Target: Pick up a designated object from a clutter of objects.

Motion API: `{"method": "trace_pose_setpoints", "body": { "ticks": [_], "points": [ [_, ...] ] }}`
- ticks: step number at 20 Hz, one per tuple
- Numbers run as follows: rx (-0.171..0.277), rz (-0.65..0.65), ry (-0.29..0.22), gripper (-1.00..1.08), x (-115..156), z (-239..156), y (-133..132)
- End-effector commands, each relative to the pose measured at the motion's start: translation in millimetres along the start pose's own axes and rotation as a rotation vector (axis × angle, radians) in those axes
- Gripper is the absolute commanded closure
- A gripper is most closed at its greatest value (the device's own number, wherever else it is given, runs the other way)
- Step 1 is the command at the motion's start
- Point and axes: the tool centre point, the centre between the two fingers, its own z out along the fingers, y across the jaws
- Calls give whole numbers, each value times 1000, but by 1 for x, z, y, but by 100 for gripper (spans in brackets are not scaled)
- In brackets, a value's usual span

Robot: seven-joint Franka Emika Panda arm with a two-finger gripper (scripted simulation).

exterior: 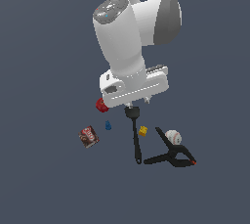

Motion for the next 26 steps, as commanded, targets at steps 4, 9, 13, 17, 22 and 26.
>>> {"method": "trace_pose_setpoints", "body": {
  "ticks": [4,9,13,17,22,26],
  "points": [
    [85,-71,37,-20,16,39,-15],
    [153,-121,77,-20,27,75,-27],
    [197,-151,109,-20,34,102,-34],
    [228,-170,136,-20,37,123,-39],
    [252,-182,159,-20,40,142,-43],
    [261,-187,169,-20,40,150,-45]
  ]
}}
